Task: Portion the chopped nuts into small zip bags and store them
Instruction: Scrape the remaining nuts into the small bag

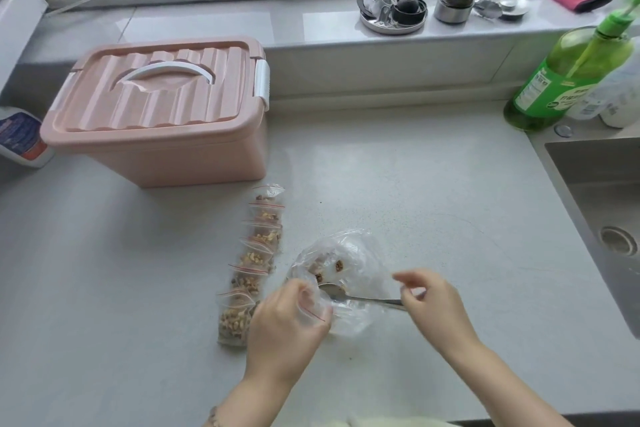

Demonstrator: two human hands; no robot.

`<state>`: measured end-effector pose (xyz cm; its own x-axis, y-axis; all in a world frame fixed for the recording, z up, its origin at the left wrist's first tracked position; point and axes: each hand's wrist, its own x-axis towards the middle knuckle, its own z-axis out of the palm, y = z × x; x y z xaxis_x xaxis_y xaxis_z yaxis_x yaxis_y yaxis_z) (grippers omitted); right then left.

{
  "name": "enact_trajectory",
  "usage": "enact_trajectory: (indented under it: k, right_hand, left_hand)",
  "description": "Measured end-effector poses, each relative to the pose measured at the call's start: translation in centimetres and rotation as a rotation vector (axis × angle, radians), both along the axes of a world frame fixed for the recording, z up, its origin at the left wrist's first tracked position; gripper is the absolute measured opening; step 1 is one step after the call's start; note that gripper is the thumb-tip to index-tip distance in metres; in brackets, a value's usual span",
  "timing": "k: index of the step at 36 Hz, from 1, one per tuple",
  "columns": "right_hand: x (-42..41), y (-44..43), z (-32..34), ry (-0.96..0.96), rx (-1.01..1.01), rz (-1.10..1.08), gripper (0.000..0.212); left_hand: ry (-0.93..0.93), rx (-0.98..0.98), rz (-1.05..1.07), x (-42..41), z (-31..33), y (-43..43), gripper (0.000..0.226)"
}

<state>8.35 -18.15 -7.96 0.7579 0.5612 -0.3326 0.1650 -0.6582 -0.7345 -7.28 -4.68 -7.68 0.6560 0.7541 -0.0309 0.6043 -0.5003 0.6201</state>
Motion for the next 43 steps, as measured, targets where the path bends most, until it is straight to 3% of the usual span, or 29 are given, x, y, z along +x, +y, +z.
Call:
enact_trajectory:
  k: [4, 7, 12, 15, 18, 22, 25, 28, 32, 36, 40, 43]
  right_hand:
    - [1.7, -2.1, -4.6, -0.096, -0.445, 0.154, 0.033]
    - [1.8, -2.1, -5.5, -0.130, -0.510, 0.259, 0.024]
    - [2.4, -1.9, -5.5, -0.138, -0.571, 0.428, 0.012]
    - [2.7, -2.2, -4.6, -0.002, -0.452, 0.390, 0.020]
    - [2.7, -2.3, -2.8, 0.188, -0.166, 0.167, 0.018]
    - [2.4, -1.3, -0.7, 0.235, 0.177, -0.093, 0.016]
    - [1.8, 0.4, 0.0, 0.286, 0.345, -0.145, 0.014]
    - [0.7, 2.0, 0.1, 0.299, 0.396, -0.098, 0.010]
    - [0.0, 3.2, 0.6, 0.161, 0.369, 0.050, 0.008]
    - [0.6, 3.1, 2.9, 0.005, 0.533, 0.049, 0.028]
    - [2.9, 3.2, 5.6, 0.092, 0.737, -0.070, 0.033]
    - [4.9, 3.9, 5.3, 0.190, 0.591, -0.143, 0.031]
  left_hand:
    - [-0.016, -0.142, 0.025, -0.5, -0.6, 0.1, 0.024]
    - [0.002, -0.214, -0.067, -0.2, -0.8, -0.1, 0.025]
    - [0.112, -0.493, -0.057, 0.5, -0.7, -0.5, 0.021]
    - [0.157, -0.533, -0.064, 0.8, -1.1, -0.1, 0.020]
    - [0.146, -0.540, -0.083, 0.9, -1.5, 0.4, 0.020]
    - [0.150, -0.565, -0.108, 0.9, -1.5, 0.2, 0.019]
    - [0.193, -0.593, -0.105, 0.6, -1.5, 0.1, 0.022]
    - [0.224, -0.625, -0.114, 0.4, -1.4, 0.0, 0.021]
    - [0.241, -0.624, -0.150, 0.1, -1.1, 0.0, 0.021]
    - [0.249, -0.611, -0.180, -0.2, -1.0, 0.2, 0.020]
    - [0.260, -0.604, -0.193, -0.2, -0.9, 0.3, 0.022]
    - [0.255, -0.600, -0.191, -0.1, -1.0, 0.3, 0.024]
